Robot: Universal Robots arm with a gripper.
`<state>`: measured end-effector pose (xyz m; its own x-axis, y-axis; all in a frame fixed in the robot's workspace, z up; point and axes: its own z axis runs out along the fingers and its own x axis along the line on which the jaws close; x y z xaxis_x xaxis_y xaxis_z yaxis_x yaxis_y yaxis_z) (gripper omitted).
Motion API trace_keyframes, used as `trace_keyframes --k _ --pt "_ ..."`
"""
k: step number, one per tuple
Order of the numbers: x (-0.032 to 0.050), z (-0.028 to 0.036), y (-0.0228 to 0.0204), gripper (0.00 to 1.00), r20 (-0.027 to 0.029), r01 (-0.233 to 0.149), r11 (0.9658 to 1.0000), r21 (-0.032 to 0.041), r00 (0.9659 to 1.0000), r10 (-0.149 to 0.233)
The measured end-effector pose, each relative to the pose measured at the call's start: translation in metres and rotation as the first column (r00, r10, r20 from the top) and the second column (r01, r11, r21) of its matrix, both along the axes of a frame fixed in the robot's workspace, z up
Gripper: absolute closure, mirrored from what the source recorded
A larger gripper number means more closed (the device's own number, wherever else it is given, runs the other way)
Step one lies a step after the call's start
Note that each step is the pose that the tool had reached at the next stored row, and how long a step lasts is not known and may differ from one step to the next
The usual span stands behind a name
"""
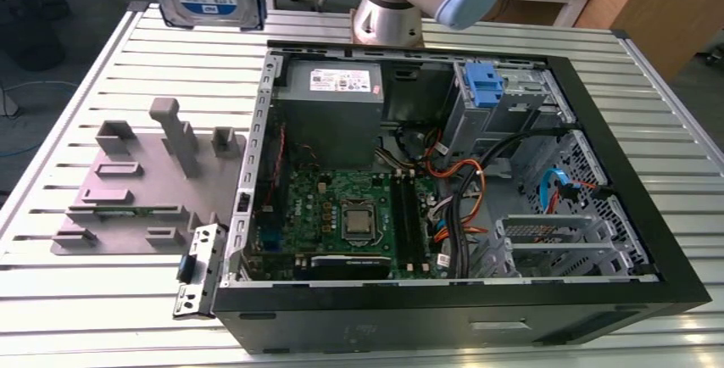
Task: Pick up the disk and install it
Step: 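Pick up the disk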
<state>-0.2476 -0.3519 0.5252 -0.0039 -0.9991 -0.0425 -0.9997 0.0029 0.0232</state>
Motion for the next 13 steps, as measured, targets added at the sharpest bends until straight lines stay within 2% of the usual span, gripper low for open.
trace_keyframes --k 13 --pt "0.0472 -0.0054 -0.0011 0.65 0.0001 0.0 1.0 0.0 1.0 0.0"
